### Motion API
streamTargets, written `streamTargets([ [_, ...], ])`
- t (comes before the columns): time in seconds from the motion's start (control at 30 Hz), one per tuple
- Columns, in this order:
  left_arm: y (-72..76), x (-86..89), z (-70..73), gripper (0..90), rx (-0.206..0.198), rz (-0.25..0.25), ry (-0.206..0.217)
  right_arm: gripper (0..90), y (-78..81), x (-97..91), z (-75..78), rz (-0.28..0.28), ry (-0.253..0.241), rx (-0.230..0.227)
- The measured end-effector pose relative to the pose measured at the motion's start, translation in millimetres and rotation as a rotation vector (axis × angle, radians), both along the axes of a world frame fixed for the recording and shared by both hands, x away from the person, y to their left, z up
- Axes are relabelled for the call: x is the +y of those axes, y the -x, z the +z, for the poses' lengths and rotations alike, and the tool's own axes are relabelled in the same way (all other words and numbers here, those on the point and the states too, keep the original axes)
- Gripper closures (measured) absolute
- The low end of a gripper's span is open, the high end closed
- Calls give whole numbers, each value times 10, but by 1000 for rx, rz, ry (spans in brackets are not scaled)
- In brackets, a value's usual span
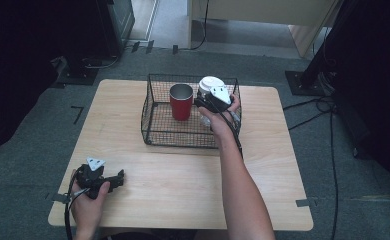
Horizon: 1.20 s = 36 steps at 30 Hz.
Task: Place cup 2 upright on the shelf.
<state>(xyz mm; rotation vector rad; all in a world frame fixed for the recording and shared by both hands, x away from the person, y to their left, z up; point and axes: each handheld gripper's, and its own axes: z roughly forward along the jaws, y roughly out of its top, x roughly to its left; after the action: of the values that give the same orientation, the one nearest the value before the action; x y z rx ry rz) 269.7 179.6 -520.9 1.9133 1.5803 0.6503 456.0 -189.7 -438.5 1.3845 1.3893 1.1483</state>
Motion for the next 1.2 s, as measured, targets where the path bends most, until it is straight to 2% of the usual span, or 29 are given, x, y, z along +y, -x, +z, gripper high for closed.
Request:
streamTargets([
  [0.13, 0, 1, 1, 0, 1, -1, -2, 156, -1, 4, -46, -7, -7, 29],
  [0.23, 0, 0, 0, 0, 0, 0, 0, 156, 10, -9, -55, -18, -21, 22],
  [0.33, 0, 0, 0, 0, 1, 0, 0, 147, 19, -9, -43, -26, -32, 38],
  [0.43, 0, 0, 0, 0, 0, 0, -1, 80, 30, -7, -29, -27, -75, 69],
  [0.5, 0, 0, 0, 0, 0, 0, -1, 21, 36, 4, -29, -22, -75, 71],
  [0.6, 1, 0, 0, 0, 0, 0, 0, 14, 39, 8, -39, -32, -62, 81],
  [0.67, 0, 0, 0, 0, 0, 0, -1, 14, 46, 14, -32, -45, -73, 82],
  [0.93, 0, 0, 0, 0, 1, 0, -1, 9, 130, 66, -3, -80, -87, 59],
  [1.0, 0, 0, 0, 0, 1, 0, -1, 7, 149, 78, -12, -84, -68, 54],
  [1.07, 0, 0, 0, 0, 0, 0, -1, 7, 177, 92, -6, -91, -47, 25],
  [1.2, 0, 0, 0, 0, 1, 0, 0, 0, 203, 92, 24, -95, -11, -6],
])
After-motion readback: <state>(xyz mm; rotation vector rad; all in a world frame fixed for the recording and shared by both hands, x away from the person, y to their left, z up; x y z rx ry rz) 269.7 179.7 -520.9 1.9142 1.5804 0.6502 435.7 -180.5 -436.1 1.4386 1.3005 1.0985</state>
